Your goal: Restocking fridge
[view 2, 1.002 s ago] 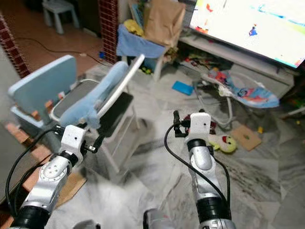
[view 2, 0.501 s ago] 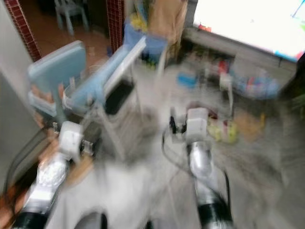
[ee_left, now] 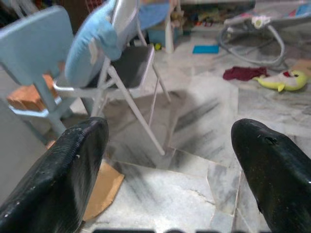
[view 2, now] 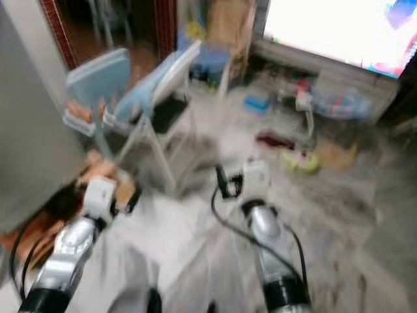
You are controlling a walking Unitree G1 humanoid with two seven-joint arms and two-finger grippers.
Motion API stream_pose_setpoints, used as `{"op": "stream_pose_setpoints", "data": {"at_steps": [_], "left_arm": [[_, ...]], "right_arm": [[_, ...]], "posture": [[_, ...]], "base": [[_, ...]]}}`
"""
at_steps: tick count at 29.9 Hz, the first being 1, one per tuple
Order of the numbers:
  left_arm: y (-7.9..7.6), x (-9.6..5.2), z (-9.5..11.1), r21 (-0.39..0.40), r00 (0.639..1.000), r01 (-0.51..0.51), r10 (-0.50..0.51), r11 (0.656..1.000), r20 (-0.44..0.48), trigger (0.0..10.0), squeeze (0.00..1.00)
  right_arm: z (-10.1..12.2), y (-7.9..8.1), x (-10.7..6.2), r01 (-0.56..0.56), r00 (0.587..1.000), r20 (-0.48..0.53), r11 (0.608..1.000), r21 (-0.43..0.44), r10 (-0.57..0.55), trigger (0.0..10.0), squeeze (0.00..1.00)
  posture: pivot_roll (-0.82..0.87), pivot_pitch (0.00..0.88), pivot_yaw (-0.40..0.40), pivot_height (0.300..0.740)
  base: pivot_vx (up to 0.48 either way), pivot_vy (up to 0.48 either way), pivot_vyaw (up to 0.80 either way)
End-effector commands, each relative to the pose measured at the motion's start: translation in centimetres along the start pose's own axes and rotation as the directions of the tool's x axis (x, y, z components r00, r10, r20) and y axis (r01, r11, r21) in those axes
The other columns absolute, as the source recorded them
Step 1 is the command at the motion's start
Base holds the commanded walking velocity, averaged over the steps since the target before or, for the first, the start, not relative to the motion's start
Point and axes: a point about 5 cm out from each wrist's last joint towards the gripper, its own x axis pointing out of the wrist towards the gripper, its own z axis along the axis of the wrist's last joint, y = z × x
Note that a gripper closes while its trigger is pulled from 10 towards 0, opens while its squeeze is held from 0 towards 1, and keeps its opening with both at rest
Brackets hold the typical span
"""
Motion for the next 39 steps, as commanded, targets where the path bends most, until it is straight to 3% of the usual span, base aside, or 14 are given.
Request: {"op": "stream_pose_setpoints", "data": {"at_steps": [1, 2, 5, 11, 17, 21, 24, 26, 29, 31, 34, 39], "left_arm": [[1.1, 0.1, 0.5, 0.024, 0.998, -0.061, 0.060, 0.998, 0.022, 10.0, 0.00], [1.7, 0.1, 0.6, 0.001, 0.992, -0.123, 0.123, 0.992, 0.030, 10.0, 0.00], [2.1, 0.0, 0.7, -0.016, 0.987, -0.157, 0.158, 0.987, 0.035, 10.0, 0.00], [2.4, 0.5, 0.6, 0.008, 0.990, -0.137, 0.137, 0.990, 0.019, 10.0, 0.00], [2.8, 1.1, 0.7, 0.016, 0.988, -0.152, 0.151, 0.988, 0.019, 10.0, 0.00], [2.7, 0.6, 0.0, 0.004, 0.985, -0.170, 0.170, 0.985, 0.007, 10.0, 0.00], [2.7, 0.1, -0.3, 0.009, 0.985, -0.170, 0.170, 0.985, 0.006, 10.0, 0.00], [3.2, -0.6, -0.8, -0.003, 0.982, -0.188, 0.188, 0.982, -0.008, 10.0, 0.00], [3.5, -1.0, -1.2, -0.009, 0.981, -0.191, 0.191, 0.982, -0.014, 10.0, 0.00], [3.6, -1.1, -1.2, -0.010, 0.981, -0.193, 0.193, 0.981, -0.014, 10.0, 0.00], [3.5, -1.1, -1.0, -0.019, 0.983, -0.185, 0.185, 0.983, -0.001, 10.0, 0.00], [3.1, -2.1, -1.6, -0.043, 0.984, -0.180, 0.179, 0.983, -0.013, 10.0, 0.00]], "right_arm": [[0.3, -0.7, 0.0, 0.042, 0.999, 0.019, 0.999, 0.014, -0.042, 10.0, 0.00], [0.3, -1.5, -0.2, 0.085, 0.996, 0.026, 0.996, 0.000, -0.085, 10.0, 0.00], [0.2, -2.6, -0.4, 0.166, 0.986, 0.028, 0.986, -0.026, -0.166, 10.0, 0.00], [0.3, -3.8, -0.5, 0.251, 0.968, 0.055, 0.954, -0.163, -0.245, 10.0, 0.00], [0.3, -3.5, -0.4, 0.199, 0.980, 0.058, 0.968, -0.154, -0.192, 10.0, 0.00], [0.4, -3.2, -0.3, 0.114, 0.992, 0.057, 0.992, -0.049, -0.111, 10.0, 0.00], [0.2, -3.2, -0.3, 0.131, 0.991, 0.042, 0.990, -0.058, -0.128, 10.0, 0.00], [-0.5, -2.6, -0.4, 0.134, 0.991, 0.011, 0.985, -0.108, -0.134, 10.0, 0.00], [-1.2, -1.5, -0.8, 0.104, 0.994, -0.023, 0.995, -0.009, -0.104, 10.0, 0.00], [-1.1, -1.5, -0.8, 0.131, 0.991, -0.002, 0.989, -0.061, -0.132, 10.0, 0.00], [-1.2, -1.3, -0.8, 0.125, 0.992, -0.014, 0.991, -0.037, -0.126, 10.0, 0.00], [-0.2, -2.1, -1.4, 0.149, 0.988, 0.060, 0.987, -0.062, -0.145, 10.0, 0.00]], "posture": [[0.01, 0.000, -0.051, 0.740], [0.01, 0.000, -0.025, 0.740], [0.01, 0.000, 0.013, 0.740], [-0.03, 0.000, 0.061, 0.740], [-0.03, 0.000, 0.034, 0.740], [-0.01, 0.000, -0.001, 0.740], [0.00, 0.000, -0.022, 0.740], [0.01, 0.000, -0.037, 0.740], [0.01, 0.000, -0.044, 0.740], [0.02, 0.000, -0.048, 0.740], [0.02, 0.000, -0.050, 0.740], [0.02, 0.000, -0.049, 0.740]], "base": [[0.000, 0.000, 0.00], [0.000, 0.000, 0.00], [0.000, 0.000, 0.00], [0.000, 0.000, 0.00], [0.000, 0.401, 0.00], [0.000, 0.480, 0.00], [0.000, 0.480, 0.00], [0.000, 0.480, 0.00], [0.000, 0.480, 0.00], [0.000, 0.480, 0.00], [0.000, 0.480, 0.00], [0.000, 0.480, 0.00]]}}
